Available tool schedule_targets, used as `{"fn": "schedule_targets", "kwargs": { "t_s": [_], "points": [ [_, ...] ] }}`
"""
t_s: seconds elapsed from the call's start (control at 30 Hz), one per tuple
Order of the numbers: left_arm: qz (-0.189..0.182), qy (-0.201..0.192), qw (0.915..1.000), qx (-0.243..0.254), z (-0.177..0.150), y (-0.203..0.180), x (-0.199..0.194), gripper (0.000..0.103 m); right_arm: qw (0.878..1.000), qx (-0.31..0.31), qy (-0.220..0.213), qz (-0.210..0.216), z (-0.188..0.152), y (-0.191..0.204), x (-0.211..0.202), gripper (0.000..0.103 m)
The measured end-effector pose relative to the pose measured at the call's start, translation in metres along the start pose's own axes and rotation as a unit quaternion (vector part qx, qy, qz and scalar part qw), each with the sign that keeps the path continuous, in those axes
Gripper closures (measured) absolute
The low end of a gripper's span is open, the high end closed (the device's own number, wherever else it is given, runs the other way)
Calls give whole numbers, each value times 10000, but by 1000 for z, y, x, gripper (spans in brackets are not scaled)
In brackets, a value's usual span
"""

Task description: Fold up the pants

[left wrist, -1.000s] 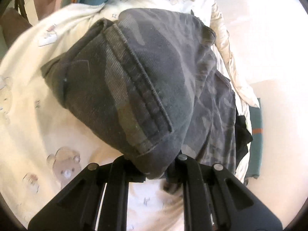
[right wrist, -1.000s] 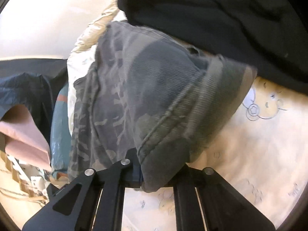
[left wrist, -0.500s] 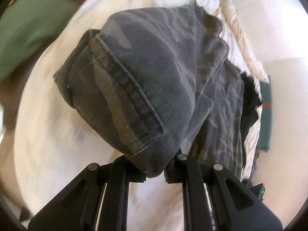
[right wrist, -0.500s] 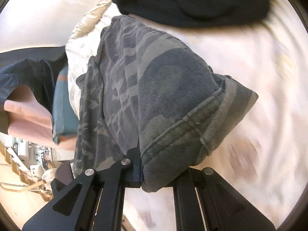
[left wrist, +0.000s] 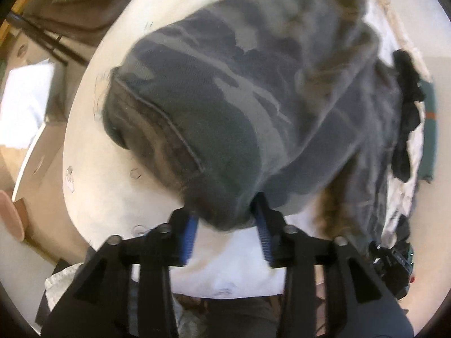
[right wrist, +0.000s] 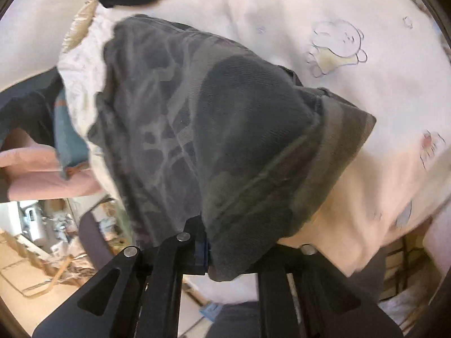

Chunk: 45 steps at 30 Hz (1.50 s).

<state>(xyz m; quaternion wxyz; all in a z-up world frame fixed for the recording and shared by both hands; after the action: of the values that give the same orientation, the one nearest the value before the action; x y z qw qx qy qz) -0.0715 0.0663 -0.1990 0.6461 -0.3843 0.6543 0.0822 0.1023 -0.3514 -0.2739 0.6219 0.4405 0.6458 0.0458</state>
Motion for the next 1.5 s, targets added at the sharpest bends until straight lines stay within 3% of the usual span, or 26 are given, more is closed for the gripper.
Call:
{"fn": "schedule_targets", "kwargs": {
  "t_s": [0.03, 0.1, 0.13, 0.17, 0.3, 0.37, 0.5, 0.57, 0.63, 0.7, 0.77, 0.8, 0.83, 0.87, 0.9, 0.93, 1.07, 1.13, 1.2, 1.27, 1.3, 1.33, 1.37, 1.43, 1.5],
  "points": [
    [12, 45, 10000, -1, -3, -2, 3, 54, 10000, -5, 3, -6, 3, -4, 5, 83],
    [103, -65, 9998, 180, -8, -7, -4, 44, 9999, -143, 45, -58, 0, -4, 7, 63],
    [171, -106, 9990, 394, -12, -9, -10, 35, 9995, -300, 41, -75, -7, 0, 5, 45],
    [225, -105, 9980, 587, -18, -12, -13, 30, 9987, -504, 26, -92, -13, 4, 1, 37],
    [184, 161, 9890, 1461, -40, -47, 3, 30, 9912, -1282, 123, -297, -50, 10, -4, 36],
    [145, 121, 9824, 1861, -44, -66, 19, 30, 9808, -1813, 156, -701, -65, 14, 7, 36],
    [-96, 397, 9866, 1578, -42, -83, 70, 32, 9476, -2902, 63, -1332, -73, 29, 46, 36],
    [-99, 49, 9898, 1423, -29, -87, 78, 32, 9428, -3028, -35, -1393, -63, 35, 58, 36],
    [-86, -432, 9909, 1272, -12, -90, 75, 32, 9447, -3018, -279, -1250, -50, 47, 61, 36],
    [-220, -510, 9925, 1087, -3, -90, 78, 32, 9445, -3080, -372, -1079, -43, 55, 65, 36],
    [-348, -501, 9915, 1148, -1, -92, 81, 34, 9452, -3137, -109, -896, -44, 58, 76, 37],
    [-484, -476, 9906, 1186, -1, -94, 80, 40, 9481, -3107, 152, -658, -48, 59, 83, 39],
    [-717, -344, 9893, 1223, -3, -93, 77, 68, 9504, -3056, 275, -505, -52, 61, 86, 54],
    [-968, -97, 9878, 1217, -7, -96, 78, 87, 9532, -2976, 409, -334, -56, 63, 85, 73],
    [-1275, 118, 9849, 1163, -12, -99, 75, 92, 9576, -2823, 578, -80, -62, 64, 82, 78],
    [-1562, 225, 9807, 1152, -16, -105, 68, 93, 9618, -2647, 664, 190, -65, 67, 76, 84],
    [-2230, 182, 9694, 1014, -11, -122, 23, 95, 9698, -1835, 932, 1307, -82, 86, 46, 88],
    [-2427, 369, 9662, 786, -11, -120, 15, 96, 9741, -1419, 881, 1523, -80, 84, 40, 88],
    [-2371, 709, 9662, 727, -23, -109, 24, 97, 9779, -952, 964, 1593, -80, 69, 46, 88],
    [-2151, 1221, 9662, 731, -42, -100, 55, 97, 9809, -723, 1188, 1361, -88, 51, 68, 82],
    [-1845, 1482, 9686, 765, -53, -93, 75, 96, 9831, -590, 1385, 1041, -95, 33, 85, 82],
    [-1308, 1763, 9713, 912, -66, -81, 97, 96, 9841, -512, 1549, 703, -102, 20, 102, 81],
    [-948, 1948, 9699, 1116, -75, -73, 112, 96, 9836, -443, 1692, 430, -109, 12, 116, 85],
    [-862, 1703, 9718, 1382, -75, -73, 107, 94, 9819, -611, 1770, 286, -118, 9, 121, 85],
    [-679, 1427, 9738, 1638, -72, -73, 85, 71, 9781, -984, 1831, 61, -125, 20, 110, 84]
  ]
}}
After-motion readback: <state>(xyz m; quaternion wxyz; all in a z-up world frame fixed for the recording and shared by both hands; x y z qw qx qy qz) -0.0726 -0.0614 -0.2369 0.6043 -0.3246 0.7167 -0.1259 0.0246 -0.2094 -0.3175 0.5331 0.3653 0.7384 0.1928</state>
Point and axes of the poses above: each gripper's, at about its wrist camera, not at the fingertips, and x roughly the way its jaws point, y to its left, z to its top, the point moved 7 cm from there along x, roughly the way its jaws point, and after that the axes turned 4 degrees about -z, right-handed, at the moved point
